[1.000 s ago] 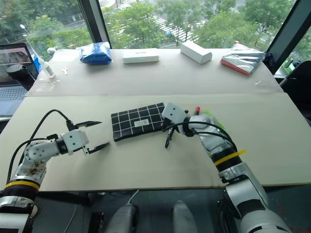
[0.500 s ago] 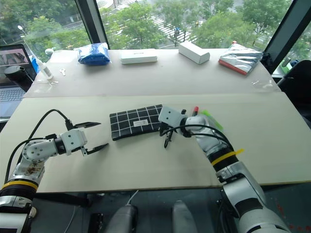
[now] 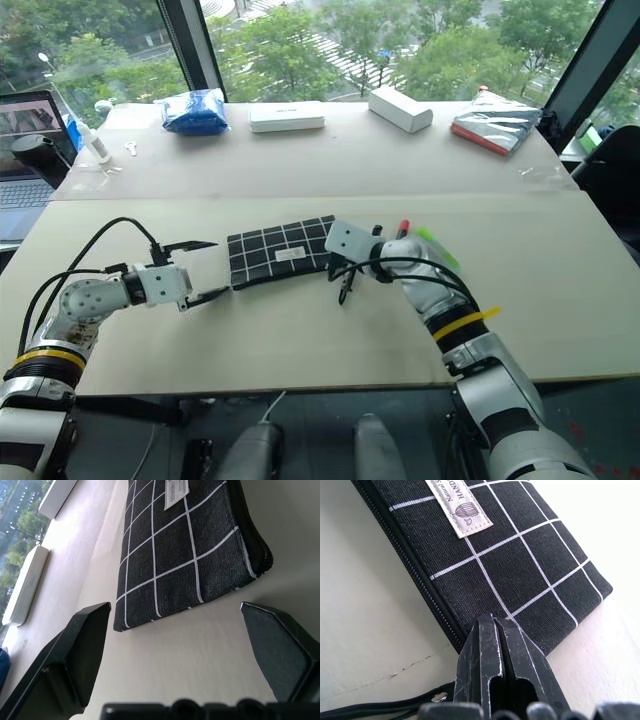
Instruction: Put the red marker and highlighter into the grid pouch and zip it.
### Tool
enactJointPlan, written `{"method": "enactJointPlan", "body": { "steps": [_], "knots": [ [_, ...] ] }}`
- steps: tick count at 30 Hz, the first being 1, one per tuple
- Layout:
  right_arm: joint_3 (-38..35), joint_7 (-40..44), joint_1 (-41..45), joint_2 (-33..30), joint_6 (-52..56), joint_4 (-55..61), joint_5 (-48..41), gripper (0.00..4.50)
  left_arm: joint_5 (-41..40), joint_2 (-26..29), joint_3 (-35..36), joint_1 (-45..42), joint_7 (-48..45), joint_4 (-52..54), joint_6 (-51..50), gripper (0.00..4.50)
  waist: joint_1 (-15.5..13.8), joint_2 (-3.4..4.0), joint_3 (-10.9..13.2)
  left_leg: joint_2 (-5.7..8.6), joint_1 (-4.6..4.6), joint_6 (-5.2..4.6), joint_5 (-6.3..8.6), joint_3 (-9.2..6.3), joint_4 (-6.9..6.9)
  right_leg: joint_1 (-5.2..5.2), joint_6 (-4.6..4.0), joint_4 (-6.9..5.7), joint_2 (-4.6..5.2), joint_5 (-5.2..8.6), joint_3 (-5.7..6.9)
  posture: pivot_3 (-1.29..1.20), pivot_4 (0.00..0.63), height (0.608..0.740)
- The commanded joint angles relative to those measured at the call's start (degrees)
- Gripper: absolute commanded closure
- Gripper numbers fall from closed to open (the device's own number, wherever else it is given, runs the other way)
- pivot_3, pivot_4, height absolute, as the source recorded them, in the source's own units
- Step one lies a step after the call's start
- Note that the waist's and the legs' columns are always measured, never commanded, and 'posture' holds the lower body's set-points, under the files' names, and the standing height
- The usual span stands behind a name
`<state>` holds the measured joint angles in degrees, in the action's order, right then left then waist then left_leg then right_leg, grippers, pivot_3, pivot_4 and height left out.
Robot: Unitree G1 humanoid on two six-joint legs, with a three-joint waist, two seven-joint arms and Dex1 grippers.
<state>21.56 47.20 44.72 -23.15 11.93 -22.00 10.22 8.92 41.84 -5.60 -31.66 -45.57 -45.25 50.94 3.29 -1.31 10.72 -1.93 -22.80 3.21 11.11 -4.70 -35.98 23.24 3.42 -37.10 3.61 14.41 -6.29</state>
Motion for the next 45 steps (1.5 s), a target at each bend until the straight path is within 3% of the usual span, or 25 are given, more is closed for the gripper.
{"method": "enactJointPlan", "body": {
  "steps": [1,12,20,31,34,43,45],
  "knots": [
    [-0.02,1.18,-0.16,0.59,0.44,-0.16,-0.19,4.44,2.88,-0.84,-1.63,-1.97,3.35,-3.56,5.28,0.0,-0.03,0.0,0.0,0.0,0.0,0.0,0.0,0.0,0.0,0.0,0.0,0.0,0.0,0.0,0.0,0.0,0.15,0.74],
    [-0.53,0.78,0.13,0.9,0.28,-0.94,-0.04,4.44,4.16,-2.52,-5.07,-7.24,4.64,-11.91,13.51,0.0,-0.05,0.0,0.0,0.0,-0.02,0.0,0.0,0.0,0.0,0.01,0.0,0.0,0.0,0.0,0.01,0.0,0.15,0.74],
    [-0.88,0.91,-0.12,1.01,0.27,-0.84,0.06,4.44,8.67,-3.19,-8.29,-11.16,6.78,-17.53,15.39,0.0,-0.07,0.0,0.0,0.01,-0.02,0.0,0.0,-0.01,0.0,0.0,0.01,0.0,0.0,0.0,0.02,0.0,0.15,0.74],
    [-1.16,0.86,-0.89,0.62,0.76,0.07,0.27,4.44,7.77,-5.61,-9.92,-12.4,5.8,-19.51,16.57,0.0,-0.59,0.0,0.0,0.02,-0.02,0.0,0.0,-0.01,-0.01,-0.01,0.01,0.0,0.0,0.0,0.01,0.0,0.15,0.74],
    [-1.22,0.9,-0.74,0.66,0.65,-0.15,0.33,4.5,6.91,-6.01,-9.84,-12.3,5.14,-19.35,16.67,0.77,-0.61,-0.01,0.0,0.02,-0.02,0.0,0.0,-0.01,-0.01,-0.01,0.01,0.0,0.0,0.0,0.01,0.0,0.15,0.74],
    [-1.3,0.95,0.12,1.02,0.0,-1.3,0.48,4.5,5.11,-6.71,-9.72,-12.14,2.62,-19.67,16.42,4.35,-0.58,0.0,-0.01,0.01,-0.02,0.0,0.0,-0.01,0.0,0.0,0.01,0.01,-0.02,0.0,0.01,0.0,0.15,0.74],
    [-1.33,0.99,0.23,1.05,-0.11,-1.51,0.48,4.5,3.91,-7.05,-9.47,-11.94,1.52,-19.49,16.29,4.49,-0.55,0.0,-0.01,0.01,-0.02,0.0,0.0,-0.01,0.0,0.0,0.01,0.01,-0.02,0.0,0.01,0.0,0.15,0.74]
  ]
}}
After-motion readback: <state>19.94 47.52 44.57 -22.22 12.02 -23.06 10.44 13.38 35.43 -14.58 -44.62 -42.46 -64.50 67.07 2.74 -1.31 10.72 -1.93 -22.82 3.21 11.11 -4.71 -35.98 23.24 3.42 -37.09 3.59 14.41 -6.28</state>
